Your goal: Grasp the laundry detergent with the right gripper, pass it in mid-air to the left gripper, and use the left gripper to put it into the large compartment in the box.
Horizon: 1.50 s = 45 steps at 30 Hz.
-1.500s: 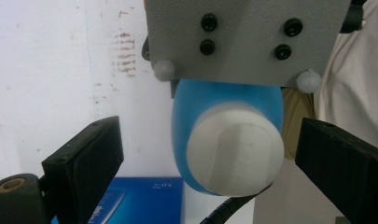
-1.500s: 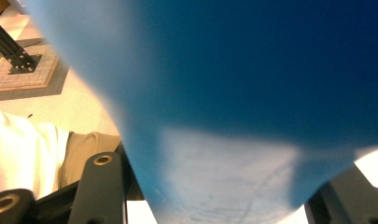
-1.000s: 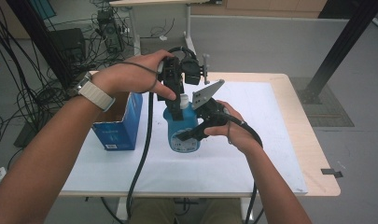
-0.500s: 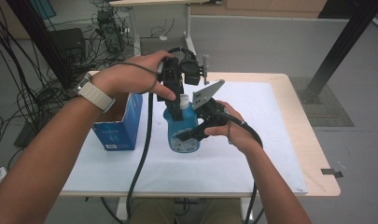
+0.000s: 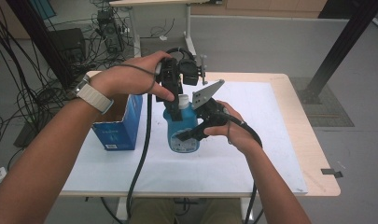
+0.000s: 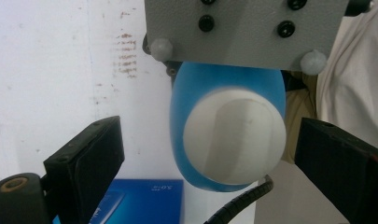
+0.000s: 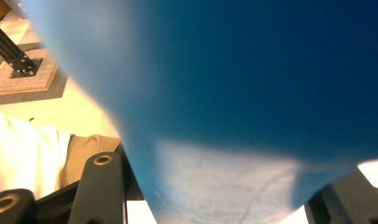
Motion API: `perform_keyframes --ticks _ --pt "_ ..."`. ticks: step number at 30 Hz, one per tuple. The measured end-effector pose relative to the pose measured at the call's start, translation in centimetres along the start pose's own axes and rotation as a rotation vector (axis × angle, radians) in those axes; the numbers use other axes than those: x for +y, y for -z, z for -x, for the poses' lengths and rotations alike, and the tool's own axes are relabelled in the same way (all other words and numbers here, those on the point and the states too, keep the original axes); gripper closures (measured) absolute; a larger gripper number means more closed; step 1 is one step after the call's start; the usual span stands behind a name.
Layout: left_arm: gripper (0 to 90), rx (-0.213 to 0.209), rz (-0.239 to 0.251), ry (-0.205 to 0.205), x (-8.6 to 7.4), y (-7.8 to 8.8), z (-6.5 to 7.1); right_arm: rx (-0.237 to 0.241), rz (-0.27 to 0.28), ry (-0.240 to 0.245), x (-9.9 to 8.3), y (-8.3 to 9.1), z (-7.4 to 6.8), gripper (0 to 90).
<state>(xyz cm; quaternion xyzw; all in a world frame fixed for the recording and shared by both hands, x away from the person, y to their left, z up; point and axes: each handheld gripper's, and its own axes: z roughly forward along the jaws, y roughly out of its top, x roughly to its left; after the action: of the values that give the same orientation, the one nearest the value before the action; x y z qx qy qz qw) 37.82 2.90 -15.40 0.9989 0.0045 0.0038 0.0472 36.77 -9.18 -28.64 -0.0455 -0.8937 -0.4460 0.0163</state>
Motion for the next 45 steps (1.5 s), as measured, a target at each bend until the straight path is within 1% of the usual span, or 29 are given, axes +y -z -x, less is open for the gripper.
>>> perform_keyframes --ticks 27,45 --pt "8.7 0.011 0.013 -0.006 -0.11 -0.04 0.15 0.001 0.003 0.001 0.06 -0.02 -0.03 43.7" --pt "8.7 0.012 0.02 -0.001 -0.24 -0.11 0.21 0.001 0.001 0.002 0.16 -0.03 -0.02 43.7"
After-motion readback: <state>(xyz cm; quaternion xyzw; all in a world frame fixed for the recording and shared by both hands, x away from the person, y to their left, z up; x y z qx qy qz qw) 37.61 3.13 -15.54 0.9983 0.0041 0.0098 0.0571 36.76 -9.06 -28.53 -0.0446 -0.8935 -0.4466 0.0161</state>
